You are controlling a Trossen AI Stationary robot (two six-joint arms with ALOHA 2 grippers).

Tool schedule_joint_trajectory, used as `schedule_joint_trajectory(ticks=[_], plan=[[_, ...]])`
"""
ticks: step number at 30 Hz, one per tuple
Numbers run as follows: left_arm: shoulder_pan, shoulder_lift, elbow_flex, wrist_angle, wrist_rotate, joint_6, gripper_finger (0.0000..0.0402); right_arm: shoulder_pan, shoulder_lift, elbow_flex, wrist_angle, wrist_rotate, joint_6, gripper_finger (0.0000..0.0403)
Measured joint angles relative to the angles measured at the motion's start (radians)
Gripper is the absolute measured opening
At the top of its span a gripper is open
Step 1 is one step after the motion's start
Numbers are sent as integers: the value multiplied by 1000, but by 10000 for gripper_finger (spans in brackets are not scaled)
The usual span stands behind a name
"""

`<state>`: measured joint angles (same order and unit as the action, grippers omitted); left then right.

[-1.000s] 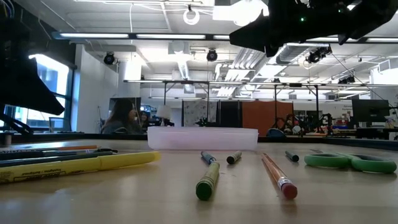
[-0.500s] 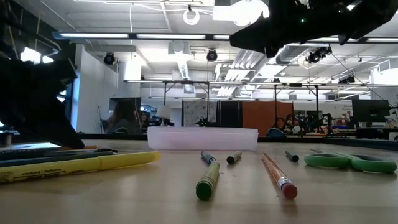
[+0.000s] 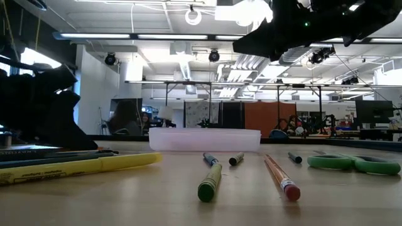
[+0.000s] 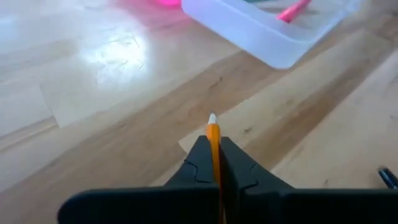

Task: Pick & place school supplies into a supply box
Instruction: Put the left orange pencil into the pink supply box

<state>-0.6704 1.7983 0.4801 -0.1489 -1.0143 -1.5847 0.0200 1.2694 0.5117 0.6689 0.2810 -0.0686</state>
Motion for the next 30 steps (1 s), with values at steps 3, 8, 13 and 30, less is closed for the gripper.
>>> schedule_joint_trajectory(ticks=[3,8,13,30], plan=[[13,17,-2,-1,-35,-19,30,0,0,0,-10,0,0,103],[32,15,9,14,-91,-20,43,0,0,0,-11,0,0,103],[67,-22,45,14,-70,29,22,0,0,0,-15,0,0,103],[341,-272,284,28,172,840,26,0,0,0,-14,0,18,103]])
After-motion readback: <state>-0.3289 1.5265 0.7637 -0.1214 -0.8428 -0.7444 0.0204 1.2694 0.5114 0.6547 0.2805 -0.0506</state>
